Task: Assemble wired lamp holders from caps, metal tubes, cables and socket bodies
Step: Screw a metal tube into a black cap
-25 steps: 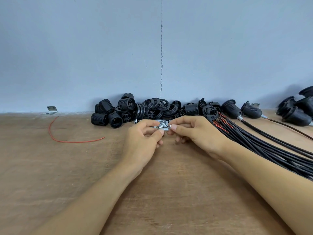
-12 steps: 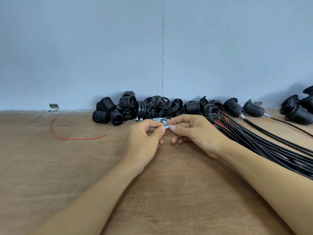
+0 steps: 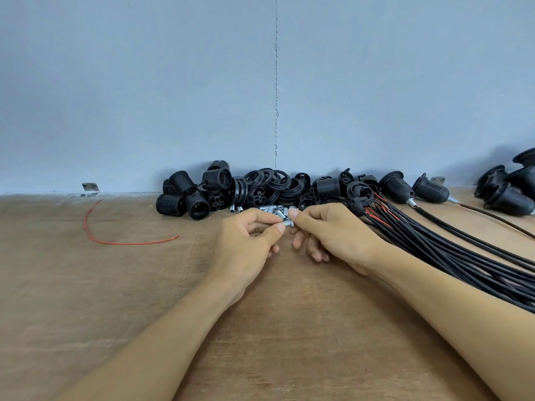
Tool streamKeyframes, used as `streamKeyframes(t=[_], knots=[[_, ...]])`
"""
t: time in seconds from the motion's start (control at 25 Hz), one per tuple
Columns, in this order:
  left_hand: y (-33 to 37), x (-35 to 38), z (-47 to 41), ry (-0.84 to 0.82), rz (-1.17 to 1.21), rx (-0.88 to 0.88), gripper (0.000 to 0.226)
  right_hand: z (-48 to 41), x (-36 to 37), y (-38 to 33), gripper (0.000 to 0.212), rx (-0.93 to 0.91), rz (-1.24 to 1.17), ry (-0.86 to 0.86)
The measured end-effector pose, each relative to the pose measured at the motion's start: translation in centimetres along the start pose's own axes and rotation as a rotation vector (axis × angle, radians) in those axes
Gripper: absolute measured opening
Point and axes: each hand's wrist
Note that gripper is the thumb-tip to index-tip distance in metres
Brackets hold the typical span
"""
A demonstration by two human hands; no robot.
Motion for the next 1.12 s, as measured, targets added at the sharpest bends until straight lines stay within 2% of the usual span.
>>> streamKeyframes(t=[0.16, 0.32, 0.56, 0.72, 0.88, 1.04, 1.12], knots=[[0.06, 0.01, -0.05, 0.002, 0.022, 0.003, 0.013, -0.04, 0.09, -0.19, 0.052, 0.022, -0.044, -0.027], [0.01, 0.09, -0.11, 0.002, 0.031, -0.017, 0.013, -0.31, -0.37, 0.08, 0.040, -0.035, -0.178, 0.003], [-0.08, -0.24, -0.08, 0.029, 0.066, -0.007, 0.012, -0.21, -0.46, 0.29, 0.052, -0.046, -0.052, -0.053], [-0.11, -0.12, -0.18, 0.031, 0.045, -0.016, 0.013, -0.33, -0.42, 0.26, 0.041, -0.054, -0.133, -0.016], [-0.07, -0.15, -0.05, 0.026, 0.037, -0.020, 0.011, -0.07, -0.59, 0.09, 0.059, 0.012, -0.003, -0.048], [-0.01, -0.14, -0.17, 0.033, 0.029, -0.026, 0.011, -0.20, -0.69, 0.14, 0.044, -0.036, -0.132, -0.030], [0.02, -0.06, -0.06, 0.027, 0.030, -0.026, 0.012, -0.37, -0.70, 0.24, 0.050, -0.030, -0.107, -0.028]])
Point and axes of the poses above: each hand's wrist, its own z-axis away from the middle knuckle, its own x-axis out of the palm, y = z × x, and after that the axes turned 1 degree about z, right-handed
